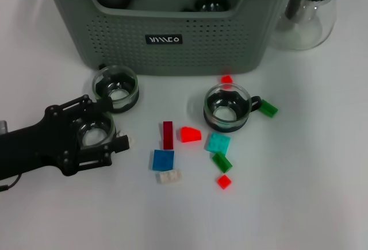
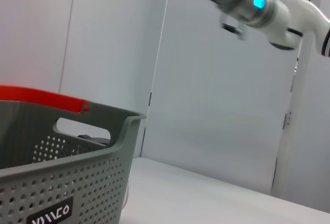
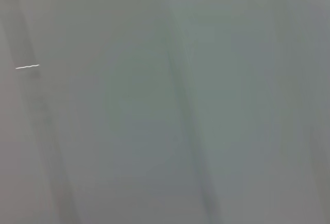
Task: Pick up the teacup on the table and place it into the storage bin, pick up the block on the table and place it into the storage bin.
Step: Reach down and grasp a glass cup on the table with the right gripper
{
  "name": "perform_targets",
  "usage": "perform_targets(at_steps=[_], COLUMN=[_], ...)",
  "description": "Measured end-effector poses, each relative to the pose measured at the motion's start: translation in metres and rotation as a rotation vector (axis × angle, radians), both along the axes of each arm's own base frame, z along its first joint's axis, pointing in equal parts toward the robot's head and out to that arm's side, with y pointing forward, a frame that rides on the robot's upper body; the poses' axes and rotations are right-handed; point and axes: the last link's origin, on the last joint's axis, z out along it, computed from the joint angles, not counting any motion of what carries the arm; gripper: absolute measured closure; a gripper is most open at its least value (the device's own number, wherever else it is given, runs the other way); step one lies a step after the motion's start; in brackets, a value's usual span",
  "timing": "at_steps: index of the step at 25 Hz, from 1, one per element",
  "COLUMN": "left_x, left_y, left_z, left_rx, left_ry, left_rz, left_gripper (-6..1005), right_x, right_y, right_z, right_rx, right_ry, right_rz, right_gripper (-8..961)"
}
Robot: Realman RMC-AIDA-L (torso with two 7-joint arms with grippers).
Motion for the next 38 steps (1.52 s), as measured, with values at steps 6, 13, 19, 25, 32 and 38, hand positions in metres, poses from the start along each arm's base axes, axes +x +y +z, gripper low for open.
perform_targets(at_steps=[6,13,19,25,32,38], left_x=[0.000,-0.001,-0.002,-0.005,-0.005,-0.006], left_y=[0.000,-0.001,-0.002,-0.005,-0.005,-0.005], left_z=[0.000,0.001,0.001,0.003,0.004,0.003], left_rx=[0.001,0.002,0.010,0.027,0.030,0.031], left_ry=[0.000,-0.002,-0.006,-0.012,-0.013,-0.010], left_rz=[-0.001,0.004,0.009,0.030,0.032,0.035], left_gripper=[157,157,157,158,158,158], right_x=[0.038,0.040,0.020,0.019,0.031,0.042], right_y=[-0.050,-0.048,-0.047,-0.046,-0.034,-0.024], right_z=[-0.010,-0.060,-0.100,-0.132,-0.161,-0.177], right_rx=[-0.078,-0.181,-0.219,-0.179,-0.209,-0.190], right_ry=[-0.423,-0.991,-1.206,-1.303,-1.293,-1.274], right_rz=[0.176,0.080,0.184,0.247,0.212,0.174], right_gripper=[571,589,606,624,645,662])
